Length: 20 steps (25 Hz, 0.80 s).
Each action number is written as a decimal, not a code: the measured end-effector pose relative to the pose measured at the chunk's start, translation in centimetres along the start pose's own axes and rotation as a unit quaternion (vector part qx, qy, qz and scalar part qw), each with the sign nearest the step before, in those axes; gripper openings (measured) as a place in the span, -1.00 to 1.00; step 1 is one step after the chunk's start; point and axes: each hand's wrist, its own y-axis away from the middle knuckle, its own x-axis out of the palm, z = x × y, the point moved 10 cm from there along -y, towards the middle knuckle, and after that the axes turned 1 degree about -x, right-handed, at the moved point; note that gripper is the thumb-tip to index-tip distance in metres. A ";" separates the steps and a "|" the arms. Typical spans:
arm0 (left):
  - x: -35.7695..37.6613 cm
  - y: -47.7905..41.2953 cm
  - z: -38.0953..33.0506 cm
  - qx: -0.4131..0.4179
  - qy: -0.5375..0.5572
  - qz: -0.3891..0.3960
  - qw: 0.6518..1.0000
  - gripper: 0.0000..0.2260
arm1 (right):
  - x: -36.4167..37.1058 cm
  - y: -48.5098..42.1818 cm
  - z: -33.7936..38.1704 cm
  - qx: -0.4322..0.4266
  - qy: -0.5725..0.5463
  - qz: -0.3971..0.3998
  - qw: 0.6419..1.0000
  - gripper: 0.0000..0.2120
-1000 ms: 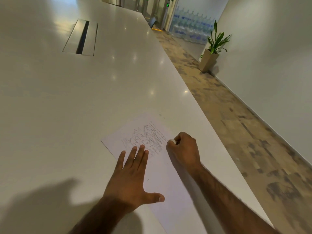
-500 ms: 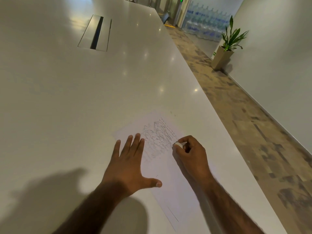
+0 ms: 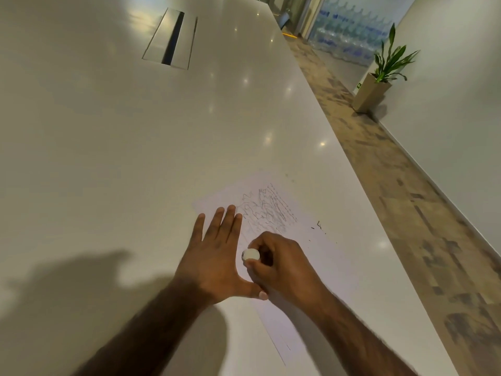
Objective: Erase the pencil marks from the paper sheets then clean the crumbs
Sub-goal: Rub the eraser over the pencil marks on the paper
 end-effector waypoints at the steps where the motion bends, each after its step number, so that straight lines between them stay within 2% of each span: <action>1: 0.1 0.0 0.0 0.000 0.000 -0.002 1.000 0.27 | 0.2 0.0 0.3 -0.003 0.001 -0.003 1.000 -0.92; 4: 0.1 -0.2 0.1 0.006 0.014 -0.008 1.000 0.29 | -0.2 -0.6 0.4 -0.006 -0.015 -0.033 0.999 -0.90; 7: -0.2 -0.3 0.4 0.007 0.044 -0.023 0.999 0.26 | -0.5 -1.5 0.2 -0.006 -0.028 -0.027 0.999 -0.87; 12: -0.5 0.4 2.2 -0.095 0.070 -0.042 0.992 0.37 | -0.3 -1.3 -0.2 -0.003 0.004 -0.009 1.000 -0.74; 15: -0.3 0.6 2.4 -0.110 0.075 -0.034 0.990 0.41 | -0.2 -1.3 -0.5 -0.001 0.017 0.011 1.000 -0.80; 20: -0.3 0.6 2.4 -0.107 0.061 -0.038 0.992 0.45 | 0.0 -3.5 2.4 -0.046 0.054 0.013 0.997 -0.89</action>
